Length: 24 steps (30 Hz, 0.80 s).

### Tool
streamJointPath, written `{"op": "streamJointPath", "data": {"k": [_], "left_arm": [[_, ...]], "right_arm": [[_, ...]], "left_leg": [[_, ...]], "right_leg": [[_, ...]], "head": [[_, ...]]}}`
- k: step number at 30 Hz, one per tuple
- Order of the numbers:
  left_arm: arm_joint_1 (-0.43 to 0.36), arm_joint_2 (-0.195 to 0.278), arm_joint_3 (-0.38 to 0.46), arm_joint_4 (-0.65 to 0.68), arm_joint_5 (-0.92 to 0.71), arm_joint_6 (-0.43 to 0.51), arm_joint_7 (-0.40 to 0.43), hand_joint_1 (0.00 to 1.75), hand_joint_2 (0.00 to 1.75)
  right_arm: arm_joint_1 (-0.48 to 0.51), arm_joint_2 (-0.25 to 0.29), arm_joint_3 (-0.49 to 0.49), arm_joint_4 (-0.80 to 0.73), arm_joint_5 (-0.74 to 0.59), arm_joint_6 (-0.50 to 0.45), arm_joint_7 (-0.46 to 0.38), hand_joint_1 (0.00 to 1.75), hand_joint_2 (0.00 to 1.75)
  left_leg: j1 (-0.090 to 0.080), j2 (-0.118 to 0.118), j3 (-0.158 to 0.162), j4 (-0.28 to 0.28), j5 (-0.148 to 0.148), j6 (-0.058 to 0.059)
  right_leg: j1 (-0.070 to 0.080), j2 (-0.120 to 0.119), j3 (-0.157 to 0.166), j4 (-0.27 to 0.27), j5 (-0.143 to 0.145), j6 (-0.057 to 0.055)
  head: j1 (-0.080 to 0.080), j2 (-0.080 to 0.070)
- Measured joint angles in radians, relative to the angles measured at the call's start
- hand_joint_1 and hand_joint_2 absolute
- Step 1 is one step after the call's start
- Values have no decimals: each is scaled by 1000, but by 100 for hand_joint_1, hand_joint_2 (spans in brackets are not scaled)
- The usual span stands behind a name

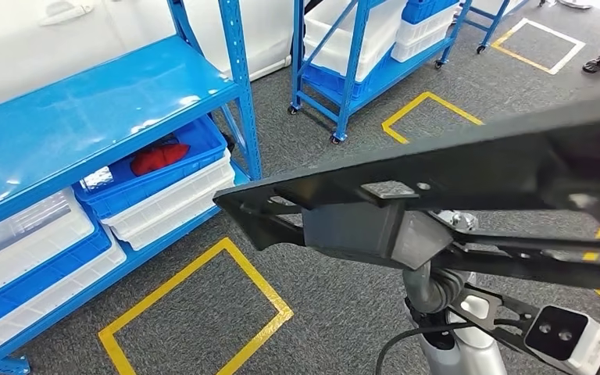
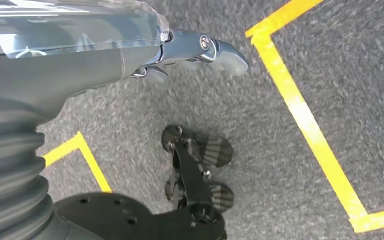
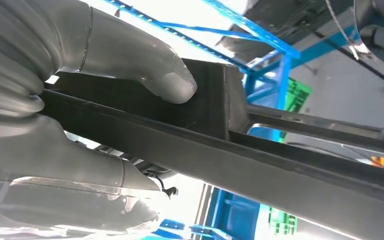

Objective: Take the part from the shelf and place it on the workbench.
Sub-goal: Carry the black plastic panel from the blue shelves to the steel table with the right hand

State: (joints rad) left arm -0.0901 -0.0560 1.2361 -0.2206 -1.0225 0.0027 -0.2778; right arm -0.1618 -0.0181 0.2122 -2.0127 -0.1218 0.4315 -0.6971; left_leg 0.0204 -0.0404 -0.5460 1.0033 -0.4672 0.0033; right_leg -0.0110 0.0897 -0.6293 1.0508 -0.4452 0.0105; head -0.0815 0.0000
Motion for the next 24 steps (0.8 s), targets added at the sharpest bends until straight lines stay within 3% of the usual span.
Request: {"op": "streamJointPath", "data": {"k": [2,4,5,6,7,9,11,13,14,16,18,20,21,22,24], "left_arm": [[1,0,-4,0,-4,-2,2,0,175],[3,1,-5,0,-5,-2,4,0,175],[3,1,-6,0,-5,-2,6,0,175],[3,1,-7,0,-5,-2,7,0,175],[2,1,-7,0,-6,-3,8,0,175],[2,0,-8,0,-9,-5,9,0,175],[3,-3,-10,0,-11,-6,8,0,175],[2,-4,-11,0,-11,-7,8,0,175],[1,-4,-12,0,-11,-7,8,0,175],[1,-5,-13,0,-11,-7,7,0,175],[5,-6,-13,0,-12,-7,10,0,175],[9,-7,-13,0,-12,-1,23,0,175],[11,-7,-13,0,-12,5,33,0,175],[11,-7,-13,0,-12,12,44,0,175],[11,-7,-12,0,-9,30,64,0,175]], "right_arm": [[13,1,-7,-19,8,1,0,175,175],[25,3,-11,-28,10,2,0,175,175],[32,4,-14,-31,9,4,0,175,175],[38,5,-16,-34,8,9,0,175,175],[42,7,-18,-38,5,17,0,175,175],[43,15,-21,-45,0,31,0,175,175],[42,22,-21,-49,1,35,0,175,175],[42,27,-21,-50,3,35,0,175,175],[43,29,-21,-52,4,35,0,175,175],[42,33,-21,-55,5,35,0,175,175],[40,40,-21,-56,6,31,0,175,175],[41,44,-17,-56,6,18,0,175,175],[41,44,-13,-55,6,9,0,175,175],[41,44,-9,-54,5,2,0,175,175],[41,44,-2,-50,-1,-13,0,175,175]], "left_leg": [[-3,27,1,-5,3,12],[-8,55,0,-5,2,16],[-9,69,0,-5,1,17],[-10,81,0,-4,0,16],[-11,93,0,-3,-1,15],[-14,113,2,2,-6,8],[-19,129,2,7,-12,-2],[-21,148,5,6,-14,-12],[-19,146,6,9,-18,-19],[-14,110,-5,41,-44,-29],[-11,64,-56,157,-110,-36],[-11,51,-112,277,-154,-39],[-10,50,-117,287,-144,-39],[-9,48,-104,255,-115,-38],[-6,17,-45,124,-45,-33]], "right_leg": [[3,-57,-44,96,-57,4],[-1,-78,-101,219,-112,8],[-2,-80,-114,250,-118,9],[-4,-84,-106,242,-105,10],[-5,-91,-78,196,-79,10],[0,-130,-2,61,-29,4],[7,-156,34,-11,-15,-9],[10,-139,31,-17,-14,-22],[9,-129,30,-20,-12,-27],[5,-112,31,-26,-6,-37],[4,-92,31,-28,-3,-44],[5,-66,30,-27,-2,-47],[5,-53,30,-26,-1,-47],[5,-41,31,-25,-1,-47],[5,-16,32,-23,-1,-43]], "head": [[0,0],[0,0],[0,0],[0,0],[0,0],[0,0],[0,0],[0,0],[0,0],[0,0],[0,0],[0,0],[0,0],[0,0],[0,0]]}}
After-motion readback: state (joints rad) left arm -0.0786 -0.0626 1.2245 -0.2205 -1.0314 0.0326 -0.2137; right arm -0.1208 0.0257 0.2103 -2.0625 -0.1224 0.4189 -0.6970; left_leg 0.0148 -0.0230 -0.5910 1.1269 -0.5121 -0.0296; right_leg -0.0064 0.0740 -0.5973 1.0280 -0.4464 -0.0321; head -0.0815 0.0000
